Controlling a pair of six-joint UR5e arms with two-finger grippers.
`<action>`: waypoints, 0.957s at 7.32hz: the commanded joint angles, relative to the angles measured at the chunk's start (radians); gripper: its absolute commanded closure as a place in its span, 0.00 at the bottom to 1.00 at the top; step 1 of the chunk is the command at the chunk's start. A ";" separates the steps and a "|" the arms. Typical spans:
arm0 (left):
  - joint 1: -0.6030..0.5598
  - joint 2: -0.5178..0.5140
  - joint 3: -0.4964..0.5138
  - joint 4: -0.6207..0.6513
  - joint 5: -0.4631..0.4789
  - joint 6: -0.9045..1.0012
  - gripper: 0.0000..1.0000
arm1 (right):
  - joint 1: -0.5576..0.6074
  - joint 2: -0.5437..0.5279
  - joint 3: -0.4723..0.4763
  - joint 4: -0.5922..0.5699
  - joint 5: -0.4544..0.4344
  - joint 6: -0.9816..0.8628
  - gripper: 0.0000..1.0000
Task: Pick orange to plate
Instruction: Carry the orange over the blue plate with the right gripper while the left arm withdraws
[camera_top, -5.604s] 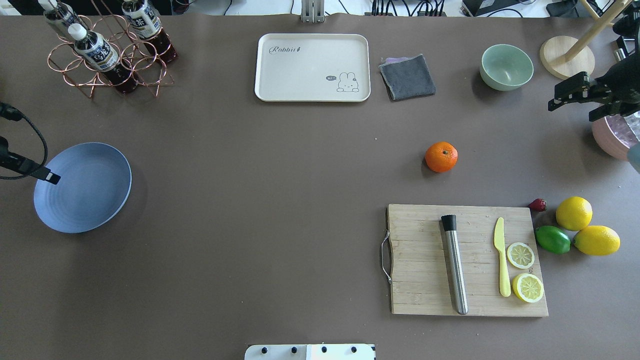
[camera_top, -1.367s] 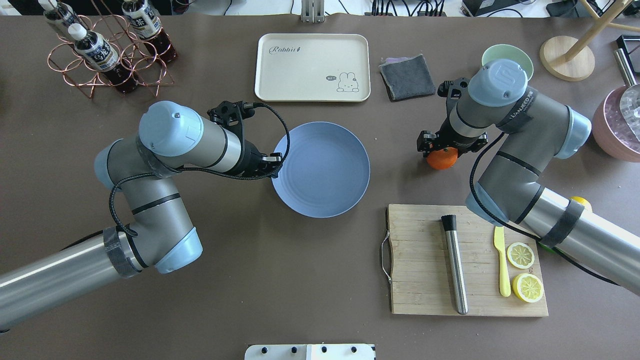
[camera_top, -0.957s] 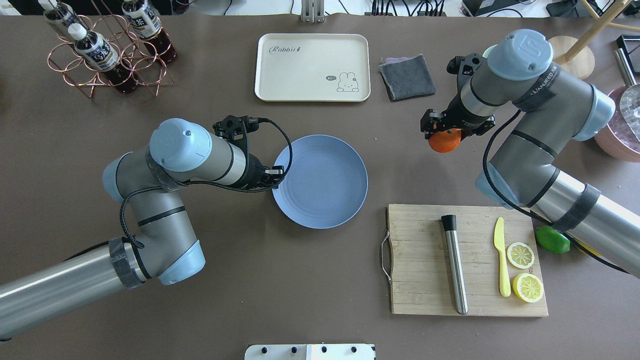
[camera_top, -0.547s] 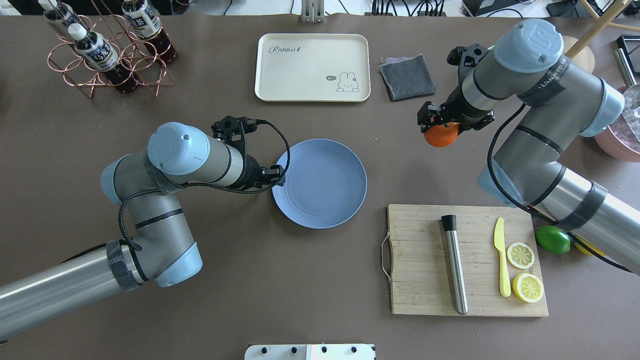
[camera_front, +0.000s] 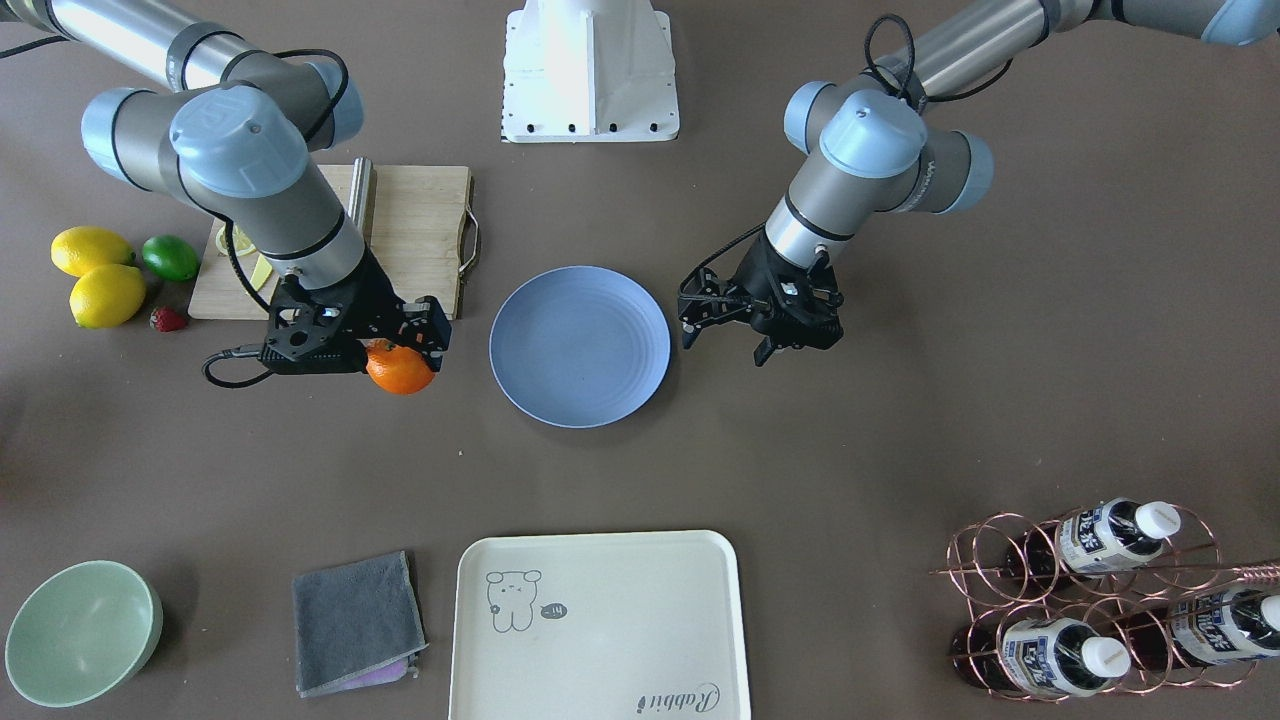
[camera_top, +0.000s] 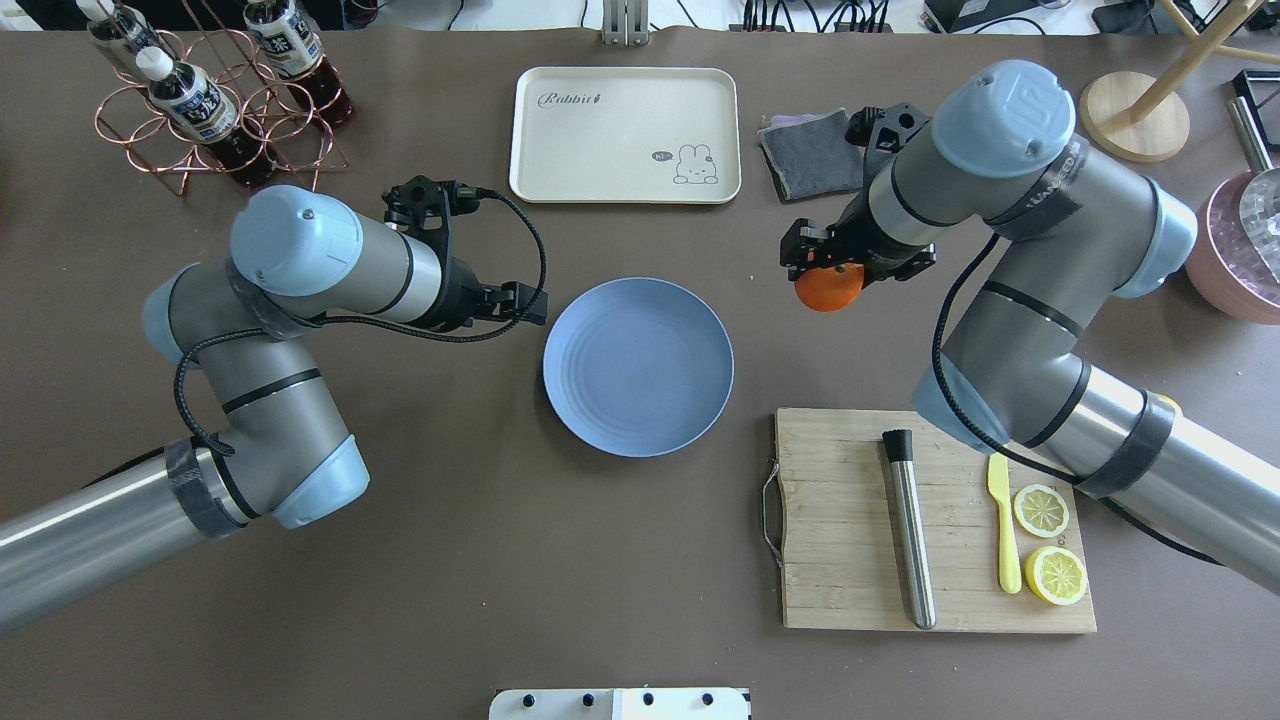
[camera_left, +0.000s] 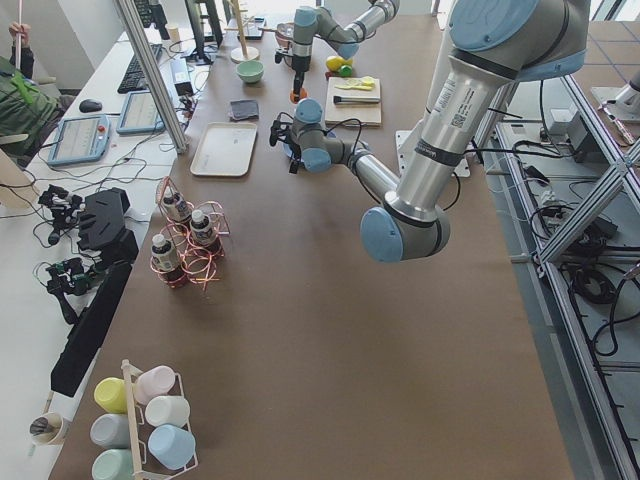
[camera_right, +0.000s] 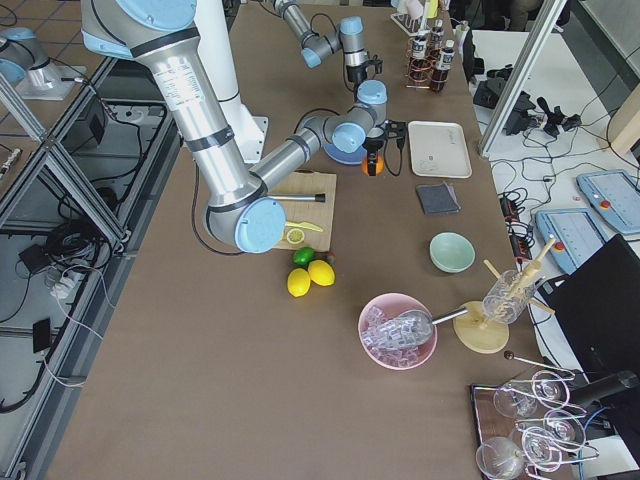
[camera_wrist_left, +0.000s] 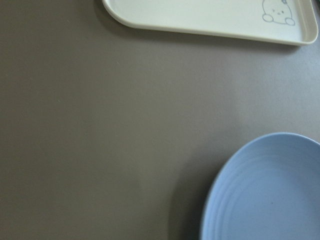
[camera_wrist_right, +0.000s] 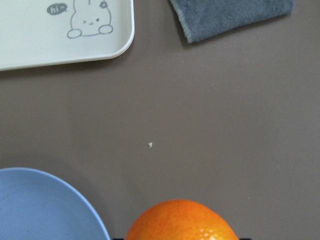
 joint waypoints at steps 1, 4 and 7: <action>-0.123 0.016 -0.028 0.117 -0.079 0.181 0.02 | -0.120 0.053 -0.013 -0.004 -0.122 0.071 1.00; -0.194 0.121 -0.095 0.088 -0.072 0.484 0.02 | -0.225 0.158 -0.079 -0.054 -0.237 0.130 1.00; -0.225 0.151 -0.090 0.091 -0.067 0.485 0.02 | -0.251 0.257 -0.206 -0.050 -0.274 0.130 1.00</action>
